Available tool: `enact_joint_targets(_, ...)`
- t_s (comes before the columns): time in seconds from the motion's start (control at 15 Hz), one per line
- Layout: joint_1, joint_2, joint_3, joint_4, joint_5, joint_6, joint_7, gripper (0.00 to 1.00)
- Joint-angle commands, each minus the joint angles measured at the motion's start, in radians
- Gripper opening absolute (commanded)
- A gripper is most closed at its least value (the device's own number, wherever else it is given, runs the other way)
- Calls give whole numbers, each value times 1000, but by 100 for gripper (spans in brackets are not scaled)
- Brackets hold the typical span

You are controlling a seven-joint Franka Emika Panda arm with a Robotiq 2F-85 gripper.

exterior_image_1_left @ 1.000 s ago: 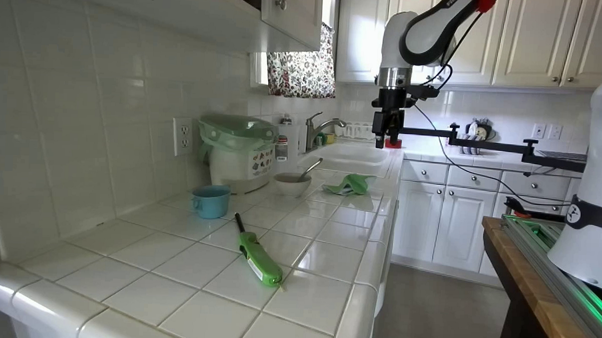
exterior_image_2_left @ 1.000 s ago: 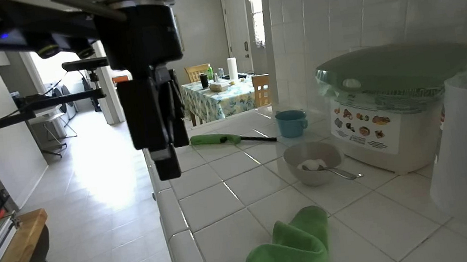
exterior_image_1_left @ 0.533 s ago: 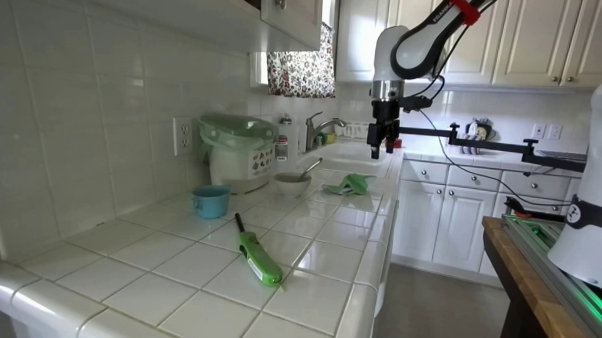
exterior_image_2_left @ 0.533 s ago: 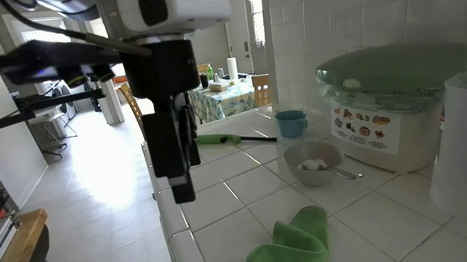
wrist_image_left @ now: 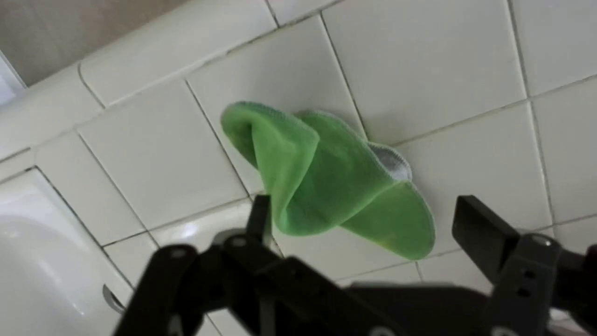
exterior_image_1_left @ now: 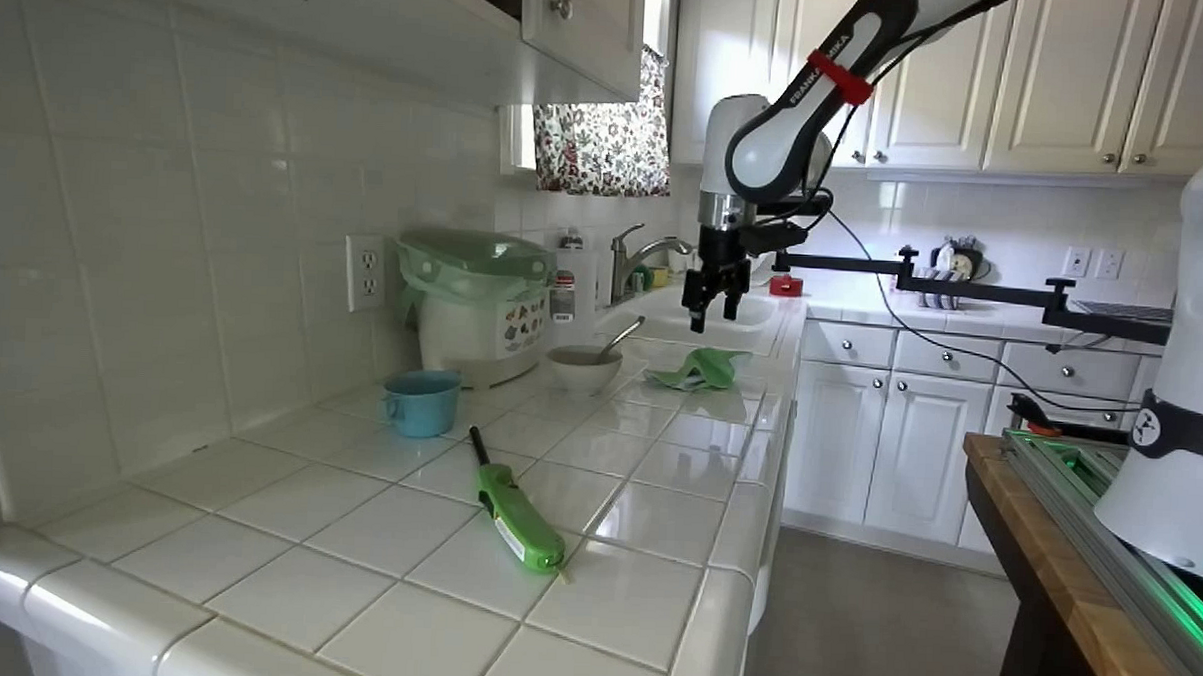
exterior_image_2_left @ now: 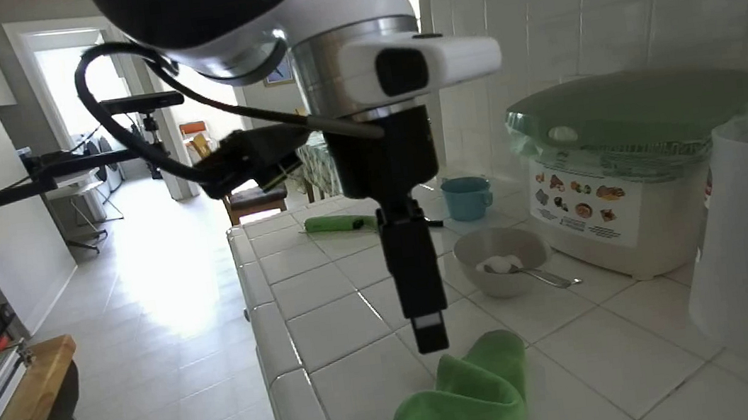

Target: Clean the counter

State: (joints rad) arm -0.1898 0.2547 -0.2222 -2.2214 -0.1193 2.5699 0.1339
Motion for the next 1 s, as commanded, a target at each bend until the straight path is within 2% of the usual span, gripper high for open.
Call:
enact_joint_targets(0.0,-11,104,0,108,34,2,-9,100)
enact_joint_targets(0.4,-8,203,-4,192,50,-17,13,100)
enact_joint_targets(0.67,-4,229,-14,209,50,-31,47,100)
enact_joint_targets(0.8,-2,239,-19,211,49,-25,63,91)
enact_joint_targets(0.93,-1,242,-19,208,52,-31,74,70)
